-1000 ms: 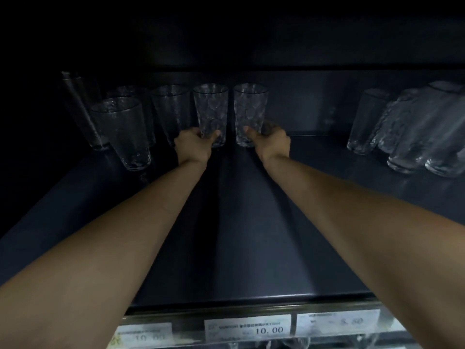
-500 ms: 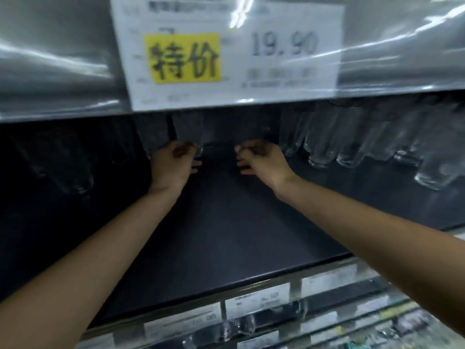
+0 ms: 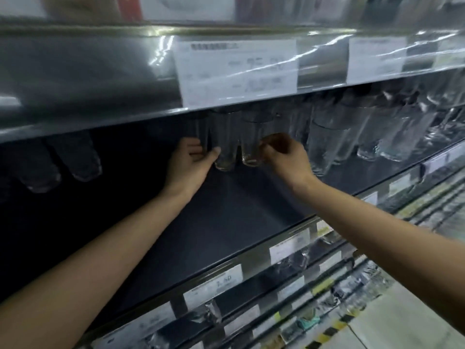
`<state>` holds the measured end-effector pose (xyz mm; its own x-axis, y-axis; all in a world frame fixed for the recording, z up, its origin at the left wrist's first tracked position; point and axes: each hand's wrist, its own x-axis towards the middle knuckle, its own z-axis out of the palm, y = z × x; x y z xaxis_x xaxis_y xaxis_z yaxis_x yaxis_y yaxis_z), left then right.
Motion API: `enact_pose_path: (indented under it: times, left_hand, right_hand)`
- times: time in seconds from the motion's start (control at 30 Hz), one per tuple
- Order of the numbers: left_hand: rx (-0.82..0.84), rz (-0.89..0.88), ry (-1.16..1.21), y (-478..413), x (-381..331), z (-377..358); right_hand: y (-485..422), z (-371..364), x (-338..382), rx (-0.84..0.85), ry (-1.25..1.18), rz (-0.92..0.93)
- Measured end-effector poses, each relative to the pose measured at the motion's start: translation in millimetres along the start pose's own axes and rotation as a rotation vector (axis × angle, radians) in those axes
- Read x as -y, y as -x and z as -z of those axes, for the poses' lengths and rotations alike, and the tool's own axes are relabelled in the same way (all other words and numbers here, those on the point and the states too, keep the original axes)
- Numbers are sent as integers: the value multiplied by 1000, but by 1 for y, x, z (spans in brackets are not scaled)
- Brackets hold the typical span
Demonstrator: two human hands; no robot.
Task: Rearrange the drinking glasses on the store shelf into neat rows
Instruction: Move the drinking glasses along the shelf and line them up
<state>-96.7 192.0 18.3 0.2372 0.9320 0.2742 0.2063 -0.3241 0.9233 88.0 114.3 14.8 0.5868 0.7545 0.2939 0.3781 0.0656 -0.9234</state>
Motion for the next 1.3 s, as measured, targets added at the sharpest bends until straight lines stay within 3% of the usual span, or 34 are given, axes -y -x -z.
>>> enact_pose_path:
  times: [0.2,0.43,0.67,0.97,1.3]
  left_hand:
    - [-48,80,8,-21,12,-56]
    - [-95,96,12,-42,31,-90]
    - [-160,92,-22,-53,38,-101]
    - [-166,111,-131,-37,38,-81]
    - [-268,129,-314,46,27,14]
  right_hand:
    - [-32,12,-32,10,64,-67]
    - [-66,-14,-51,145,26,0]
    - [-82,-33,-69,152,-30,47]
    - [-80,-24,-65,226,-4,37]
    - [-21,-39,-27,539,-59,103]
